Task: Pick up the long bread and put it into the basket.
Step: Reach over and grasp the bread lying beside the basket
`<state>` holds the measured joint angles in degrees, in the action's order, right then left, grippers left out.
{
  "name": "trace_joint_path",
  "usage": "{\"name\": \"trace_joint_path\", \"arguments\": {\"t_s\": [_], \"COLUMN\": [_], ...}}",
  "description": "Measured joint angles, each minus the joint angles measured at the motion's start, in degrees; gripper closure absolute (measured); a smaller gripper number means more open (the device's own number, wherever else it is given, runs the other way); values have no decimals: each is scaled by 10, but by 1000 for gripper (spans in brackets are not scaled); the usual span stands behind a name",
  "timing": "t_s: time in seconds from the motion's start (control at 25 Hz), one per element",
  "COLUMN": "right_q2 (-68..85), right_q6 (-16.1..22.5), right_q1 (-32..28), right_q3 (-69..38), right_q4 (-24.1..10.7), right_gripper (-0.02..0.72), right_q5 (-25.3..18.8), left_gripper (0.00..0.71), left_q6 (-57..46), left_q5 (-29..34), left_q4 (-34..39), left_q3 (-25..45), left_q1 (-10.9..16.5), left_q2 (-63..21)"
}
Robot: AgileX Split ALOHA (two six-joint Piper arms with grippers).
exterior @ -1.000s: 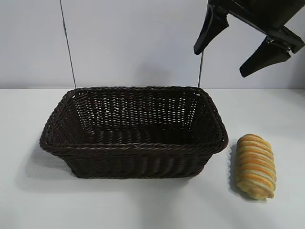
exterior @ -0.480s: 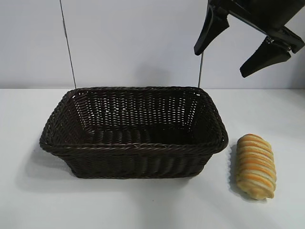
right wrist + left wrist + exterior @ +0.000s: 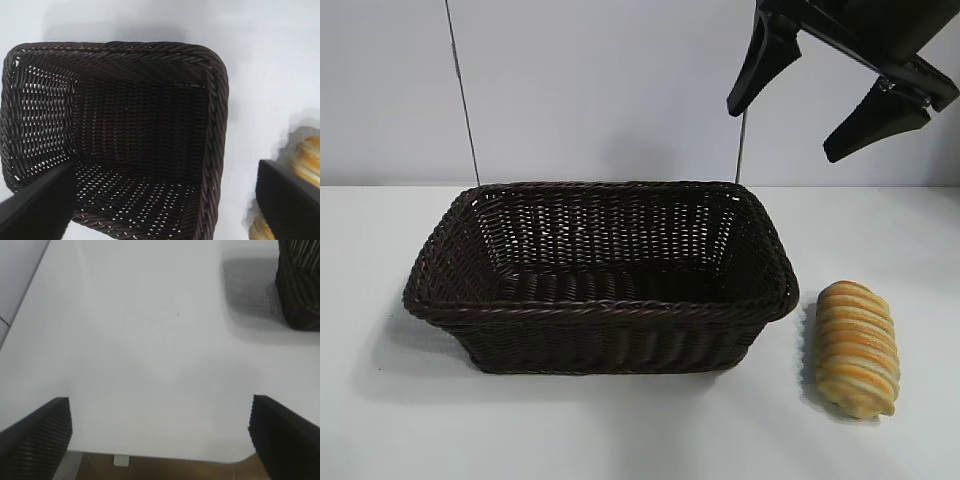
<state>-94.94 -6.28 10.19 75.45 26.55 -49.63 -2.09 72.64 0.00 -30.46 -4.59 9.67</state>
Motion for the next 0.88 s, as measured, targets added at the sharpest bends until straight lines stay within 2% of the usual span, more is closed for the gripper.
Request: {"name": "trace_joint_path", "arguments": {"t_s": [0.48,0.88], "right_q2": [0,0], "right_q6": [0,0], "right_q1": [0,0], "right_q3": [0,0], "right_q4": [-2,-4], "right_gripper": [8,8], "right_q5": [0,0], "left_gripper": [16,16], "left_q6": [0,3], "left_q5": [-11,-15], "left_q4": [-11,-10], "left_q3": [1,1], "left_q1": [0,0], "left_q2": [-3,-104]}}
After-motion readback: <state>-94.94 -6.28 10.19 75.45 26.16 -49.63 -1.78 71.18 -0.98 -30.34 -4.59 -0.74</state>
